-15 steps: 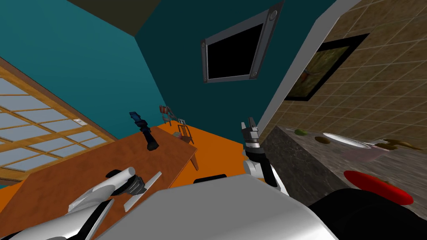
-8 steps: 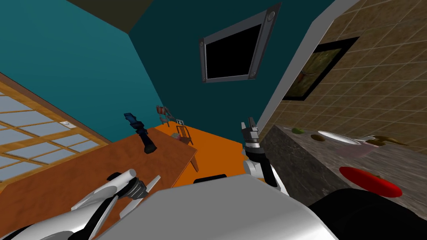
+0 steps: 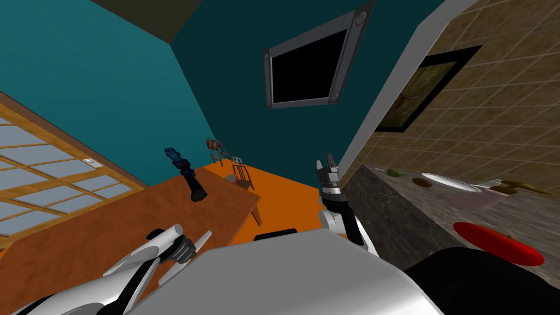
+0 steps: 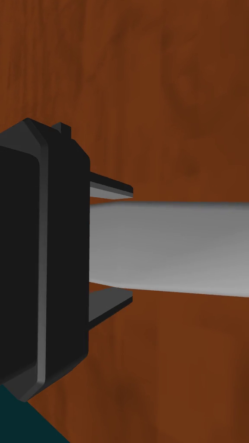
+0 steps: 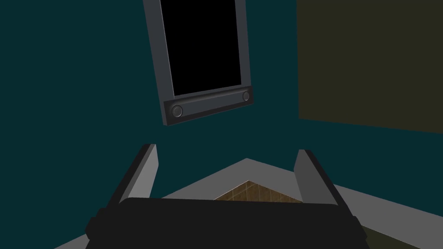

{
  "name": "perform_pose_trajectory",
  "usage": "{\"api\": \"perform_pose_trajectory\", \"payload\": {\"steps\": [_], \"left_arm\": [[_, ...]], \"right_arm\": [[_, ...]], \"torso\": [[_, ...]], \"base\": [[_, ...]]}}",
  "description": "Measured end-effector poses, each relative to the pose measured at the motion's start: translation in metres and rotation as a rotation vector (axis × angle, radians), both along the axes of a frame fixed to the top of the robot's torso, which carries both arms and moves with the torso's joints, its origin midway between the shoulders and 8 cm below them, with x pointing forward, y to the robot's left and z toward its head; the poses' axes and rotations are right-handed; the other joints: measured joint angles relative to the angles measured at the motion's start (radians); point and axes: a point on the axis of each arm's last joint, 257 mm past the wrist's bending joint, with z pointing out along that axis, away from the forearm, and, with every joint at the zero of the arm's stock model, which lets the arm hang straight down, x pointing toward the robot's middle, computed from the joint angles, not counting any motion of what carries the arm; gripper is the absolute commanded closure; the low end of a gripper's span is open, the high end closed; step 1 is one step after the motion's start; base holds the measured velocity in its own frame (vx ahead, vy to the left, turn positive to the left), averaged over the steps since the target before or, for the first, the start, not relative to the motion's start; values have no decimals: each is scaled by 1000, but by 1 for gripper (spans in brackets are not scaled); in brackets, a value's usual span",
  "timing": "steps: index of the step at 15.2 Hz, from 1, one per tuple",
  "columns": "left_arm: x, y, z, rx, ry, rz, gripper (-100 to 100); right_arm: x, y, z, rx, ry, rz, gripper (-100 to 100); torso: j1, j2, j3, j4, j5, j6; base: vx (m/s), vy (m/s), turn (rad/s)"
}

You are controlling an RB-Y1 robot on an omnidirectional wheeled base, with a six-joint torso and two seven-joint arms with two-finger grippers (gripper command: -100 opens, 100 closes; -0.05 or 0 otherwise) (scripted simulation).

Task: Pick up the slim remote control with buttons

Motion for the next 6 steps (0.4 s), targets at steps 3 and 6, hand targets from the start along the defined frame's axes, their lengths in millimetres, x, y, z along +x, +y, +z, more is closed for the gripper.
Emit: {"api": "perform_pose_trajectory", "payload": {"steps": [3, 6], "left_arm": [[1, 2, 2, 1, -2, 0, 100], [5, 10, 13, 3, -3, 3, 100]], "right_arm": [[0, 0, 0, 0, 0, 0, 0], [0, 0, 0, 0, 0, 0, 0]], "torso": [[0, 0, 0, 0, 0, 0], [-4, 2, 1, 1, -1, 1]], "base": [[-9, -14, -10], [-29, -46, -27]]}}
